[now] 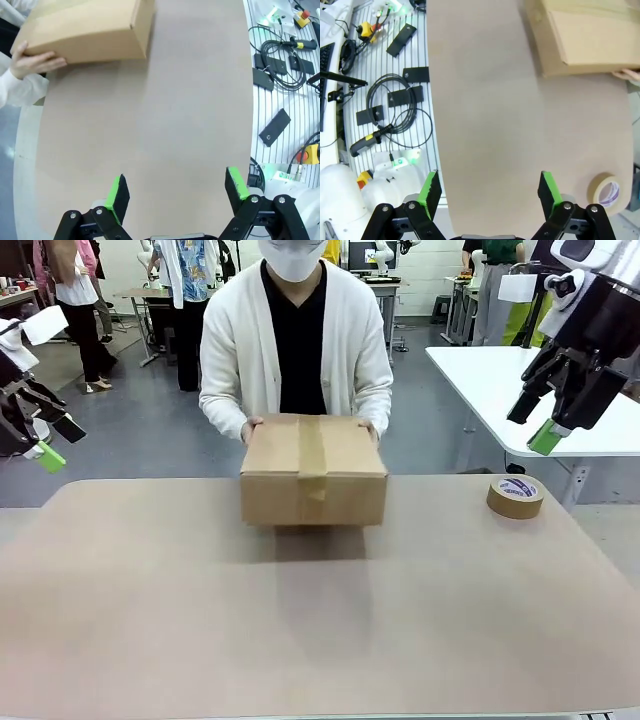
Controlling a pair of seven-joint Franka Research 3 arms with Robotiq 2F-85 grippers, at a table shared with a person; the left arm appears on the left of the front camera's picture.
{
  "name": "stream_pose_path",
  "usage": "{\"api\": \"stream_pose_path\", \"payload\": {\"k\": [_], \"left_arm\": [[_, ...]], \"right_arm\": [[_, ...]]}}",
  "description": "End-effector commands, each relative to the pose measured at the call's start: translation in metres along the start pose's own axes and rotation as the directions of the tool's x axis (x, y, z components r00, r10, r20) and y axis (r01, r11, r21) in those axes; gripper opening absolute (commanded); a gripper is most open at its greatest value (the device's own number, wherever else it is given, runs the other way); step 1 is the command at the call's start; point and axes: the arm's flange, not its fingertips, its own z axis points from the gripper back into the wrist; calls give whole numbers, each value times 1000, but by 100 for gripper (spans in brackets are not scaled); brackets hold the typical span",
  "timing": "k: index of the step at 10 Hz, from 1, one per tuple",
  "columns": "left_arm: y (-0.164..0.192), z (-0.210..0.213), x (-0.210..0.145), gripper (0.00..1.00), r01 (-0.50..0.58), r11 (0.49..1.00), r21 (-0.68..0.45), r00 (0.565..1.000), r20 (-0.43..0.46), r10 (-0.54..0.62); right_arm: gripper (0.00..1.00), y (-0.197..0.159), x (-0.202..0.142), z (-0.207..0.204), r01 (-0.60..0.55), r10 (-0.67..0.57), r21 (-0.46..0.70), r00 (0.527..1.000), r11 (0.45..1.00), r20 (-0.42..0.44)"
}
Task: Wrap the clocks to prevent damage.
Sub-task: After the human seals the box with tape, release both hands from the side flaps of the Package Box.
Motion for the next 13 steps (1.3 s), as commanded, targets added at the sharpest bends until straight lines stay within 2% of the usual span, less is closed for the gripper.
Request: {"api": "stream_pose_path", "payload": {"k": [1,9,10,11,12,13], "left_arm": [[0,0,0,100,-5,1000,3,1000,-9,5],[0,0,0,100,1,1000,-1,1000,1,-1],[-1,5,-7,100,-4,999,49,996,88,0],[0,7,-18,100,-15,997,74,982,189,1],[6,15,-32,100,-38,998,53,957,291,21],[16,28,-51,100,-81,997,-20,899,430,82]], "right_arm": [[100,-1,-1,0,10,-10,-5,1000,1000,-1],[100,0,0,0,0,0,0,1000,1000,1],[100,0,-15,5,-30,28,19,994,999,106],[100,-4,-32,9,-13,9,22,981,1000,193],[100,-8,-50,14,-35,18,47,943,998,334],[100,-15,-71,17,-6,-15,44,893,999,449]]}}
